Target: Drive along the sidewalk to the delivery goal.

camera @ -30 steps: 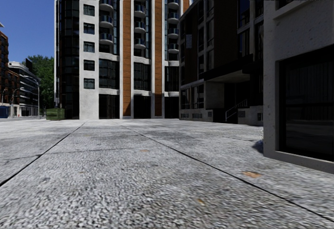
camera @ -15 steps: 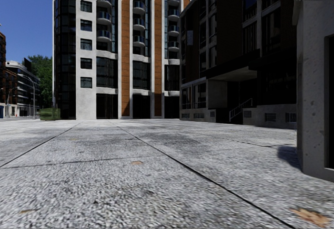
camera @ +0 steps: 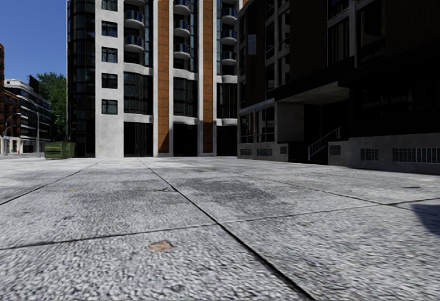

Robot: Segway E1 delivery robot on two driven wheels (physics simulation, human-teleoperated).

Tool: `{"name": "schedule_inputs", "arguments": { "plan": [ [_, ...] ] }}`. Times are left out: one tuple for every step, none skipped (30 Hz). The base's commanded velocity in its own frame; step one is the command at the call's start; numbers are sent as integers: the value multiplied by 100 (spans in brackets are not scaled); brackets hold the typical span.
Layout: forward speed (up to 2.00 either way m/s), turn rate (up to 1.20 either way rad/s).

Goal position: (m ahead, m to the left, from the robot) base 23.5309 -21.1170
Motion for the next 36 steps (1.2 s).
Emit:
{"name": "schedule_inputs", "arguments": {
  "plan": [
    [200, 0],
    [200, 0],
    [200, 0],
    [200, 0],
    [200, 0],
    [200, 0],
    [200, 0],
    [200, 0],
    [200, 0],
    [200, 0],
    [200, 0],
    [200, 0],
    [200, 0],
    [200, 0],
    [200, 0],
    [200, 0],
    [200, 0],
    [200, 0],
    [200, 0],
    [200, 0],
    [200, 0],
    [200, 0],
    [200, 0],
    [200, 0],
    [200, 0],
    [200, 0],
    [200, 0],
    [200, 0],
    [200, 0],
    [200, 0],
    [200, 0],
    [200, 0],
    [200, 0],
    [200, 0],
    [200, 0],
    [200, 0]
  ]
}}
